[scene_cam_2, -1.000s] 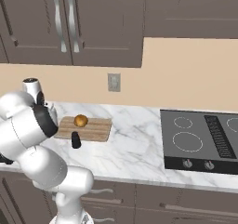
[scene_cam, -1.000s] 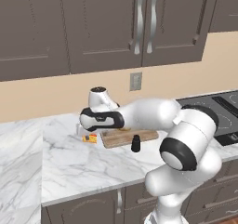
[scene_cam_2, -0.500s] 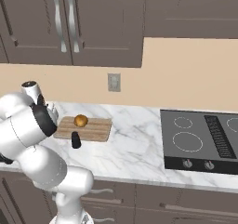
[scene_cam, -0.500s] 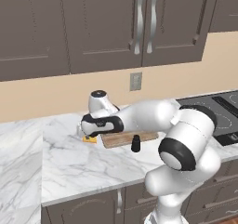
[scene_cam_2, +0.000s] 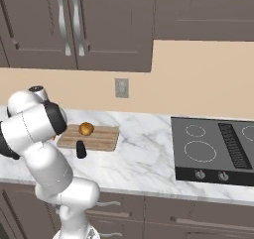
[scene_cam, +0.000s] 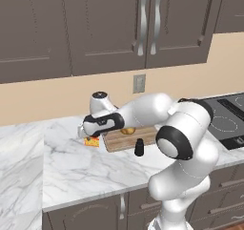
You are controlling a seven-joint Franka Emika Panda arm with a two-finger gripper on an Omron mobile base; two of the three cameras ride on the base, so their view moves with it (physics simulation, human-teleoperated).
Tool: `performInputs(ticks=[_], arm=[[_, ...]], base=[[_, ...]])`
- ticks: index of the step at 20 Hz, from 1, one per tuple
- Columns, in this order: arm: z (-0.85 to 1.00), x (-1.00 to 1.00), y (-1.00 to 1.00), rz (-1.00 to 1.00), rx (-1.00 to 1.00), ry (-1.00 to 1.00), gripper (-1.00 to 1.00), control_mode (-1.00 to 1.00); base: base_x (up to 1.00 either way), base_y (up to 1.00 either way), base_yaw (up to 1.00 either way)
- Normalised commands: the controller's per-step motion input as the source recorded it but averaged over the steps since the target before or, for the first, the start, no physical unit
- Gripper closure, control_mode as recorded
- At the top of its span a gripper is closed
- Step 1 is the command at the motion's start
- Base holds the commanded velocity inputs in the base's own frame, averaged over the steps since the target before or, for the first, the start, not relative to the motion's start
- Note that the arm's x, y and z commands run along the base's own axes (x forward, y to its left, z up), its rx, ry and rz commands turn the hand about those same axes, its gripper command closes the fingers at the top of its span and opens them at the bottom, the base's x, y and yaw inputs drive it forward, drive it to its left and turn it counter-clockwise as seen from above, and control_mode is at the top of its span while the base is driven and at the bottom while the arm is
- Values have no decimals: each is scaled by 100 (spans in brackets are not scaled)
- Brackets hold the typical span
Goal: Retrieve the reheated potato from the microwave, then place the potato, cheese, and condiment on the cutting board.
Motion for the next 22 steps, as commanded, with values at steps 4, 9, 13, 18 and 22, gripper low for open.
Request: performInputs(ticks=[4,9,13,18,22], arm=[[-29,0,15,0,0,0,-100,-100],[-26,18,8,0,0,0,-100,-100],[-15,18,3,0,0,0,-100,-100],[-14,20,6,0,0,0,-100,-100],[-15,22,6,0,0,0,-100,-100]], base=[[0,0,0],[0,0,0],[0,0,0],[0,0,0],[0,0,0]])
